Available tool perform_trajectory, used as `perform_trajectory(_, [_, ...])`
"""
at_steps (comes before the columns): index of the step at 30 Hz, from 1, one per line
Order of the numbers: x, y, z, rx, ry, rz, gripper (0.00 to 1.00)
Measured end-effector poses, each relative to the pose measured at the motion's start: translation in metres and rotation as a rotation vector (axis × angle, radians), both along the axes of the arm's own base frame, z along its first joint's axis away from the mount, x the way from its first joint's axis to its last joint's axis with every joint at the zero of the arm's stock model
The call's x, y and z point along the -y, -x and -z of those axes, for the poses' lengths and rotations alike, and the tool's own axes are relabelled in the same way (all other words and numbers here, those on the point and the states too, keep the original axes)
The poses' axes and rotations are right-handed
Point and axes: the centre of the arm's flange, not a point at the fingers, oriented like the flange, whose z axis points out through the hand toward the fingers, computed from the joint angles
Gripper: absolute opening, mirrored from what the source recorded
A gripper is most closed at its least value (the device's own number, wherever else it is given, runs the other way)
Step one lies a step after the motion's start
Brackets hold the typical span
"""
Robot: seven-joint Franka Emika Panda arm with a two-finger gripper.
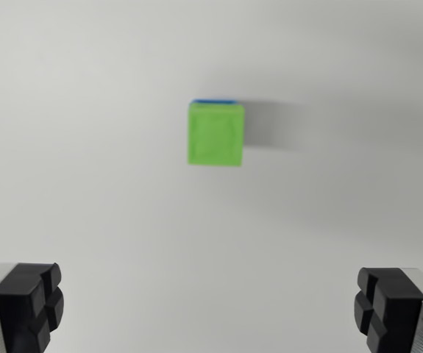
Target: Stack cube
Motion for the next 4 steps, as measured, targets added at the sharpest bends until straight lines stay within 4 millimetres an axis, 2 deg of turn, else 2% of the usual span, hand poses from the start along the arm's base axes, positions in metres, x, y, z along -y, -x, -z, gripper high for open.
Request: perform_trajectory(4, [0.0, 0.0, 0.0, 0.0, 0.0, 0.0, 1.0])
